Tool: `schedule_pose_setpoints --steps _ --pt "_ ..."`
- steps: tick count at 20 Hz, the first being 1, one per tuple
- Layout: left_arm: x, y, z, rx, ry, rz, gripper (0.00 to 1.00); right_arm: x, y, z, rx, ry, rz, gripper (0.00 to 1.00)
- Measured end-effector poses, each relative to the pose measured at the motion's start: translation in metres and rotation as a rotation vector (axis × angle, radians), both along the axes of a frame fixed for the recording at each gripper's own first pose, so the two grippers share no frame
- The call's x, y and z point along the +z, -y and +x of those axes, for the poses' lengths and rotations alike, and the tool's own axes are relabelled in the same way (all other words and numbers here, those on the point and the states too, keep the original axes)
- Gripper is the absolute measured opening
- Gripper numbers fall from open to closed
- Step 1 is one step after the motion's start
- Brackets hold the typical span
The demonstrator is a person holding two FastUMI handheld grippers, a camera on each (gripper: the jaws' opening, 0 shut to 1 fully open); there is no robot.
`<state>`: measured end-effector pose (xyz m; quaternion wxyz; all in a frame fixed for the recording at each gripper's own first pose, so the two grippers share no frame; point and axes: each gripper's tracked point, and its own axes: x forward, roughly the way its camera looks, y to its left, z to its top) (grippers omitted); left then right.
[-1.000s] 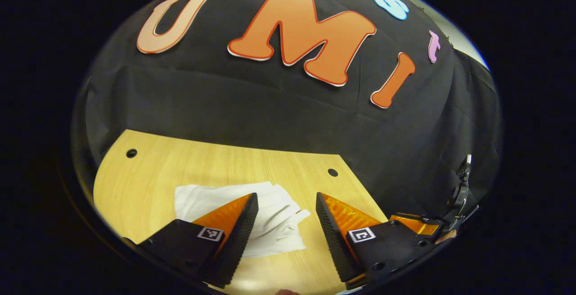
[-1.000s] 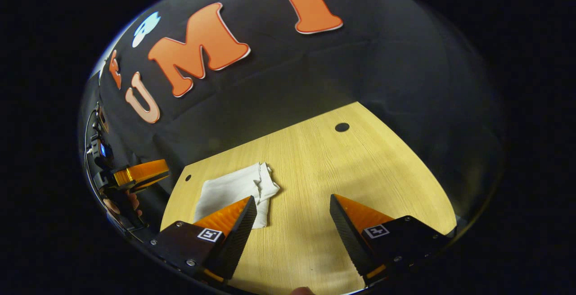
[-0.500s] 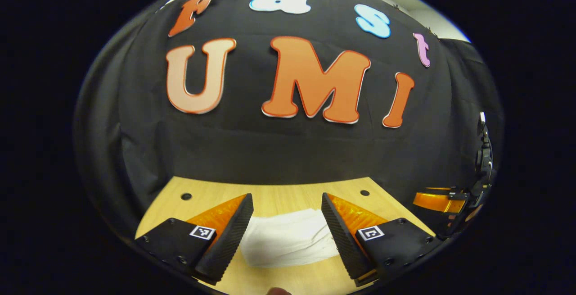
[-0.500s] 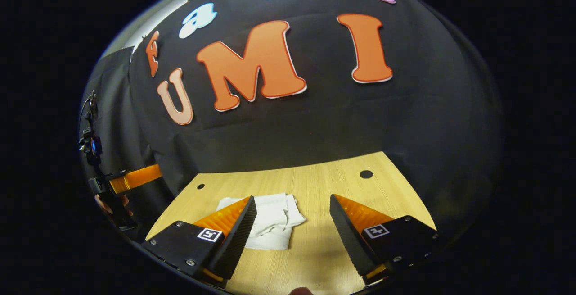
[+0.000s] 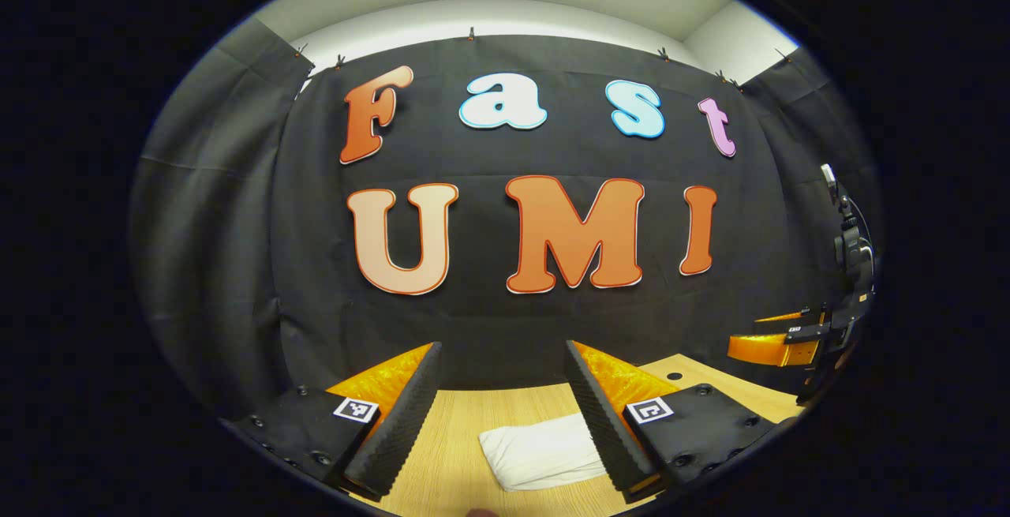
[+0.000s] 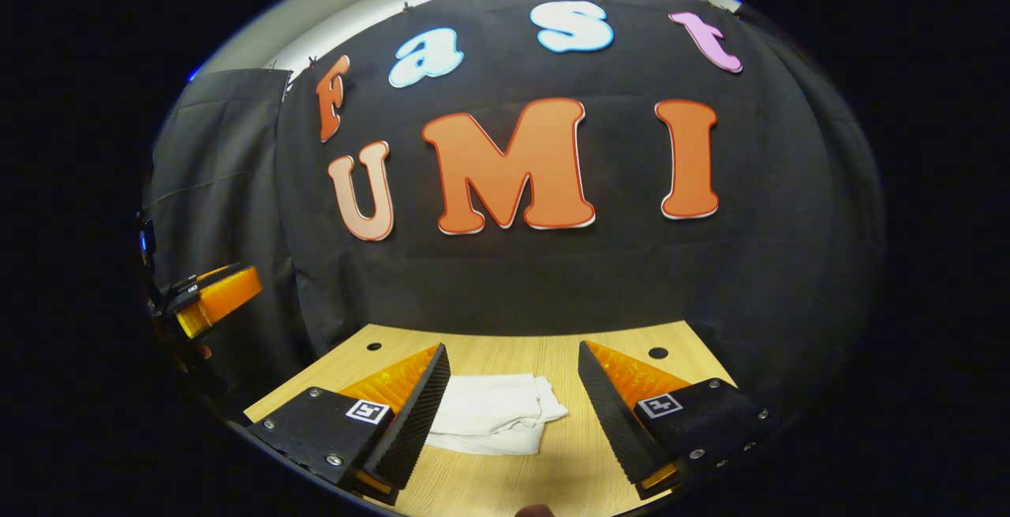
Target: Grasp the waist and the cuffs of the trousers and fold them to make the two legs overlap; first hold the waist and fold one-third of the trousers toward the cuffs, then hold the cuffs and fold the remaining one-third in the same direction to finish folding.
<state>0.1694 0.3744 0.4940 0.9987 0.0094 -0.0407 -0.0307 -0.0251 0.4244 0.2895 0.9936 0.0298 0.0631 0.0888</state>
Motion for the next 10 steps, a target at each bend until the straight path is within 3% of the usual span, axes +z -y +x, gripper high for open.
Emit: schedule_pose_setpoints --steps 4,10 --pt "0.006 0.001 -0.014 -0.051 0.02 -0.041 0.96 0.022 -0.019 -0.042 -0.001 0.074 -0.034 0.98" --pt "-0.006 0.001 -0.065 -0.028 0.01 -0.048 1.0 0.034 -0.021 -0.081 -0.014 0.102 -0.074 0.98"
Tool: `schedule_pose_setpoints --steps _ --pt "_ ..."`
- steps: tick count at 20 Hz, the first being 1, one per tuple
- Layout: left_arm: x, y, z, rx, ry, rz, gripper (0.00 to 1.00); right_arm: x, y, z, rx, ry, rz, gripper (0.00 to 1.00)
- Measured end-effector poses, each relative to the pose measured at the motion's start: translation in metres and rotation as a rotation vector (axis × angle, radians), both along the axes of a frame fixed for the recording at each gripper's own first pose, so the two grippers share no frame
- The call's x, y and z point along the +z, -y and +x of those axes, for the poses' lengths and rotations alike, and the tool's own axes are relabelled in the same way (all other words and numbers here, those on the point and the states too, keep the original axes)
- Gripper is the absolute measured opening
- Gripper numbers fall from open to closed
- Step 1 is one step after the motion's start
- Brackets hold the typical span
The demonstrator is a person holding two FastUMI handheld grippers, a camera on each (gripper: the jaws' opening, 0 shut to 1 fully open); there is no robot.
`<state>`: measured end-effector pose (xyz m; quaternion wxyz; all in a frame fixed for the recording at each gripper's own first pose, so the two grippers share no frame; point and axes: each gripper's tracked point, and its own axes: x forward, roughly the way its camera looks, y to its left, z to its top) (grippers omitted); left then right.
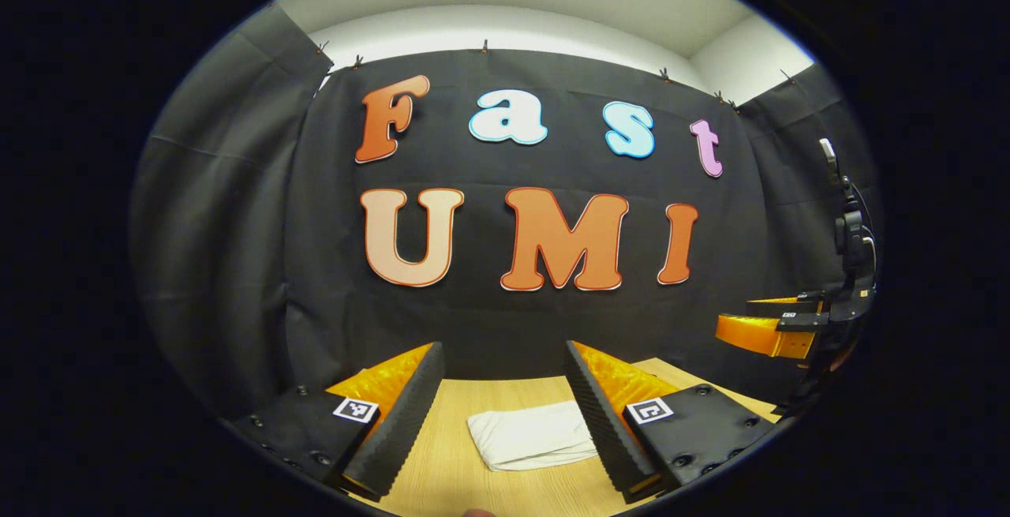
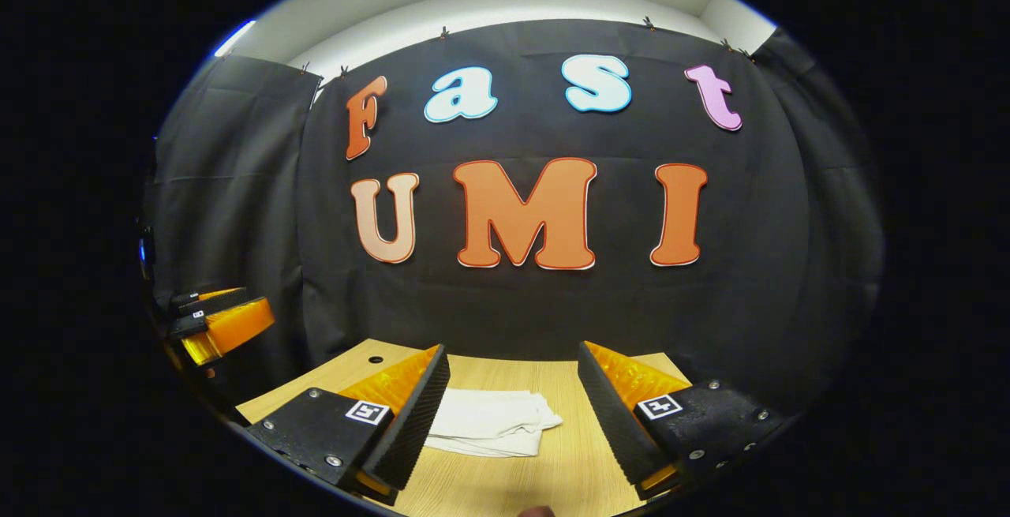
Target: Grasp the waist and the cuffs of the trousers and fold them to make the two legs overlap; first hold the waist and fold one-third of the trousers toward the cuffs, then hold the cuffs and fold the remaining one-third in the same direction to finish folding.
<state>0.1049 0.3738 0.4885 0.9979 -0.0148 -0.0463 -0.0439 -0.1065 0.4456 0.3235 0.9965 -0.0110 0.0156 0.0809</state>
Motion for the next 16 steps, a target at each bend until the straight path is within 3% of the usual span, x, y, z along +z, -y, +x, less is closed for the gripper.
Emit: schedule_pose_setpoints --steps 8,16 --pt "0.024 0.05 0.017 -0.04 -0.017 -0.006 0.96 0.013 0.029 -0.002 0.014 -0.025 -0.047 0.98" --pt "0.056 0.064 0.024 -0.001 0.052 0.035 0.96 0.029 0.06 0.008 -0.009 0.014 0.002 0.98"
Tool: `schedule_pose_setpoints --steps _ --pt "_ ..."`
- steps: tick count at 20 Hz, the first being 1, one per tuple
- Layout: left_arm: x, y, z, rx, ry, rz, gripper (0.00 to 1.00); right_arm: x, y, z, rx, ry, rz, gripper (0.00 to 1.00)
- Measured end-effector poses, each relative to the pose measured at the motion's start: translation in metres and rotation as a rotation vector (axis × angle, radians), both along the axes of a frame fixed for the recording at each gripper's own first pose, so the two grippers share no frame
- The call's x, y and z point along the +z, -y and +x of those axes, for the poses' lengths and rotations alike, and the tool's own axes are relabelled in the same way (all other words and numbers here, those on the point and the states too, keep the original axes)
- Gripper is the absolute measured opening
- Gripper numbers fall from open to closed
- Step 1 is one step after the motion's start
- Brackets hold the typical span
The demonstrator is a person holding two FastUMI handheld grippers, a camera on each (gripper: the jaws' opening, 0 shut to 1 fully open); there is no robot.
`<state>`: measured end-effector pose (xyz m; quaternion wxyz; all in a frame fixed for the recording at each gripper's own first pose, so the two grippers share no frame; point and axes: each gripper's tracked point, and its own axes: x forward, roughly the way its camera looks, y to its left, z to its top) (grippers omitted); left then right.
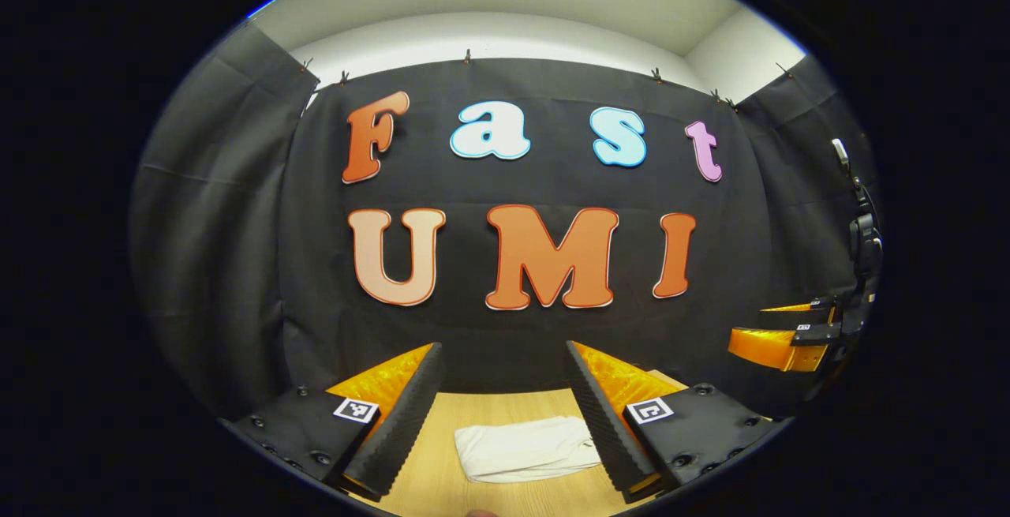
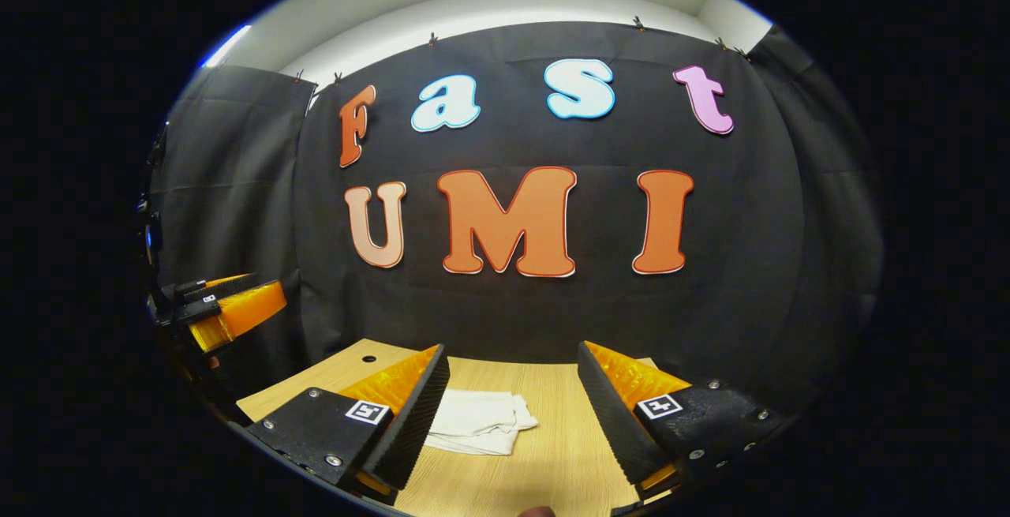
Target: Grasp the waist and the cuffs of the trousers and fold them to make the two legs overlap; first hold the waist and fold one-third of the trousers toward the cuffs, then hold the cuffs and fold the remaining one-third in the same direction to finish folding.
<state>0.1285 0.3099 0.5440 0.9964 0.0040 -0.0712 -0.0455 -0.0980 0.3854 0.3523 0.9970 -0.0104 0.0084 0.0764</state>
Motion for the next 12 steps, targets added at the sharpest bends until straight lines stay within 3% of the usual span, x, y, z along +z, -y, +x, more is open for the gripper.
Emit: schedule_pose_setpoints --steps 12 --pt "-0.02 -0.002 -0.02 0.017 0.002 0.041 0.96 -0.012 0.005 -0.014 -0.008 0.028 -0.02 0.98"
